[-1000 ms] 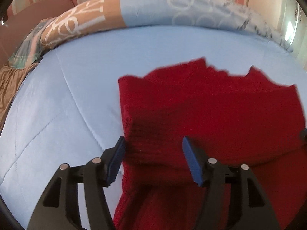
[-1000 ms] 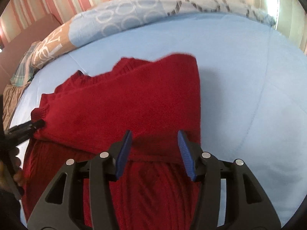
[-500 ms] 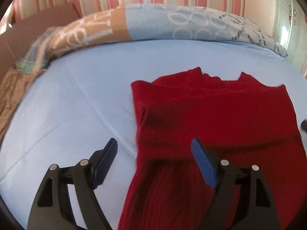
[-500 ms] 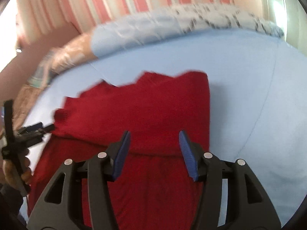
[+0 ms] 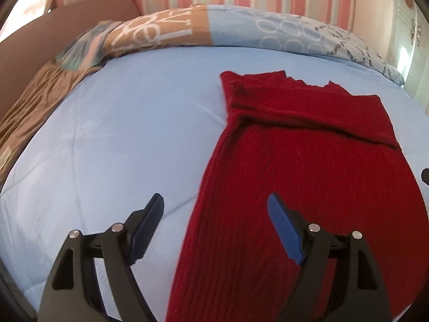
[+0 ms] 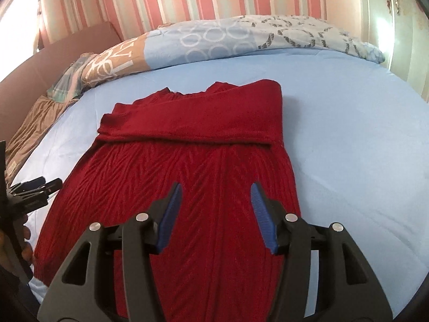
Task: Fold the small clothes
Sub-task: 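Open both tools and pull back from the folded sweater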
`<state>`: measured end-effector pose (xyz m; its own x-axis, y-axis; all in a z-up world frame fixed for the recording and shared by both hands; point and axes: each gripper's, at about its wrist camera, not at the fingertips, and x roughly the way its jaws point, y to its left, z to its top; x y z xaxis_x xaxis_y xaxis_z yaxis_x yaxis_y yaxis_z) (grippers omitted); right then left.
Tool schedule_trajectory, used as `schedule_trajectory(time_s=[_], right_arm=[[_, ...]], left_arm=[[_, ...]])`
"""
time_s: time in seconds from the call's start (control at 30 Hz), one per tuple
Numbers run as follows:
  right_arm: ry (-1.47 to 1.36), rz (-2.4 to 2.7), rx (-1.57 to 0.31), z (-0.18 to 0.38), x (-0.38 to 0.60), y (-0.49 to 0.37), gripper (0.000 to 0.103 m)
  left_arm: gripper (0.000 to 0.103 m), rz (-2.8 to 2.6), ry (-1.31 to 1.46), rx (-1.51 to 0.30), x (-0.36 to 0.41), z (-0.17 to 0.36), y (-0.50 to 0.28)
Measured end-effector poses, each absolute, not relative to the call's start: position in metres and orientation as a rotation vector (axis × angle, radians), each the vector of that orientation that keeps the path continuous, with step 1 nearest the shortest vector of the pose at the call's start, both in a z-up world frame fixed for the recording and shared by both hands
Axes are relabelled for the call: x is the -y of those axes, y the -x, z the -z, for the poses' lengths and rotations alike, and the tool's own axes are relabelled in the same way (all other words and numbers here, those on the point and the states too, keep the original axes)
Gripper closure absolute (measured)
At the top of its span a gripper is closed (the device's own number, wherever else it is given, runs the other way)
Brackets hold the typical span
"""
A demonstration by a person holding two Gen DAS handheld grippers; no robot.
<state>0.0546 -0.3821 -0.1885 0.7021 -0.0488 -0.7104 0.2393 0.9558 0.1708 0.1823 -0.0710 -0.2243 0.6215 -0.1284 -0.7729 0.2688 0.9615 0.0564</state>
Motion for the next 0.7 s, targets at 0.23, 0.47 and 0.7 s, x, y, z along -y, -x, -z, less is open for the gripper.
schedule_trajectory(time_s=[0.23,0.47,0.7], right_arm=[[-0.245,0.168,-0.753,0.175,0.36,-0.011,0.04],[-0.241,0.175,-0.729,0.165,0.344,0.042,0.023],[-0.258,0.22,-0.74,0.167,0.345,0.083,0.015]], left_arm=[[0.01,0.21,-0.129,-0.943,0.04,0.214,-0.139],[0.004,0.239,-0.095,-0.971,0.012,0.213,-0.09],[0.003,0.308,-0.09,-0.988,0.004,0.232,-0.051]])
